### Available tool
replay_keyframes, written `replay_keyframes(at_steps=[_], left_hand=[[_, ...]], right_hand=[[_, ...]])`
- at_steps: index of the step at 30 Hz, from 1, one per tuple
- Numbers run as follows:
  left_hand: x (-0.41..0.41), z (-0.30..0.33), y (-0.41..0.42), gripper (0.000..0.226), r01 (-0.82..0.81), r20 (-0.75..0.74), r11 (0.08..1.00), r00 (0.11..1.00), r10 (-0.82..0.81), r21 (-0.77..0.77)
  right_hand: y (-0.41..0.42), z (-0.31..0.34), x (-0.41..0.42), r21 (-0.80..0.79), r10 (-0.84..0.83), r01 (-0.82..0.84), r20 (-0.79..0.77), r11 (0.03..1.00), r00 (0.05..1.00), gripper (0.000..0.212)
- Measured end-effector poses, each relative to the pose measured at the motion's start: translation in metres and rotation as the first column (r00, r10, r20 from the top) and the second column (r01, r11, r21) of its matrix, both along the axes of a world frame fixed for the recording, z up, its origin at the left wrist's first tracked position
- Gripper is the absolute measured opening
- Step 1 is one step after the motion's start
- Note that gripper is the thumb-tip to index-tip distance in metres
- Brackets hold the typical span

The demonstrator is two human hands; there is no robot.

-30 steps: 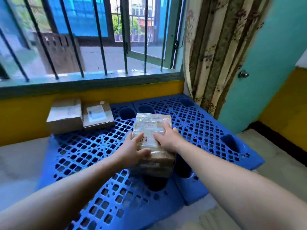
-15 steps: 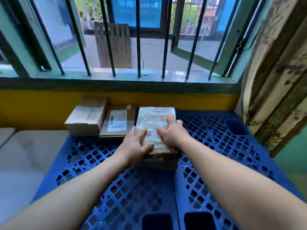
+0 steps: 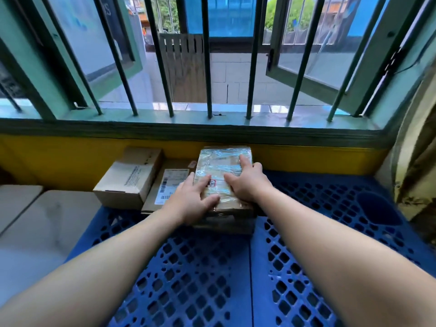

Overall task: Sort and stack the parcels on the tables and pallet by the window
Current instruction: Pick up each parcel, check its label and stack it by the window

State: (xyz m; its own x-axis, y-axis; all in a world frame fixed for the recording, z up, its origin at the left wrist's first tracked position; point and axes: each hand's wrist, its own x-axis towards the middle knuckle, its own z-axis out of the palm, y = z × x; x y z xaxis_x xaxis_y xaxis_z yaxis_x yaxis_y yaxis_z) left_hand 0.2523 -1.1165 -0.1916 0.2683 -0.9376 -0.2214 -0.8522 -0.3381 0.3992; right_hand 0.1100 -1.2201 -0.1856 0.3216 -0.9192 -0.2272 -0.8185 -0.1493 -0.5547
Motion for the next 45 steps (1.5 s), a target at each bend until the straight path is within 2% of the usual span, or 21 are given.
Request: replay_keyframes(at_steps=[7,11,15,19,24,33,38,45], left_hand=[[0.013,0.024,-0.011,0.076,-0.016,0.088,0.997,0.996,0.009,0.078],[0.042,0.045,0.021,0.079,-0.022,0.121,0.999,0.993,0.018,0.031],[0.084,0.065,0.073,0.080,-0.068,0.162,0.997,0.985,0.061,0.036],[0.143,0.085,0.150,0.078,-0.129,0.197,0.991,0.973,0.118,0.041],[0.232,0.096,0.287,0.076,-0.252,0.204,0.968,0.947,0.250,-0.016],[0.375,0.097,0.530,0.079,-0.527,0.203,0.849,0.835,0.512,0.026],[0.441,0.103,0.577,0.078,-0.610,0.194,0.792,0.777,0.599,0.001],[0.532,0.091,0.574,0.076,-0.650,0.121,0.759,0.752,0.648,-0.027]], right_hand=[[-0.005,0.014,0.010,0.027,-0.019,0.020,-0.050,0.999,0.999,0.082],[0.015,0.037,0.019,-0.123,0.002,-0.015,-0.101,0.992,0.995,0.086],[0.057,0.063,0.057,-0.174,0.129,-0.146,-0.108,0.974,0.986,0.084],[0.121,0.085,0.124,-0.215,0.239,-0.262,-0.125,0.941,0.963,0.081],[0.230,0.098,0.235,-0.215,0.380,-0.404,-0.144,0.889,0.913,0.079],[0.430,0.087,0.428,-0.208,0.701,-0.704,-0.099,0.680,0.706,0.078],[0.474,0.095,0.505,-0.236,0.750,-0.759,-0.147,0.607,0.645,0.077],[0.464,0.082,0.616,-0.222,0.741,-0.751,-0.142,0.622,0.656,0.080]])
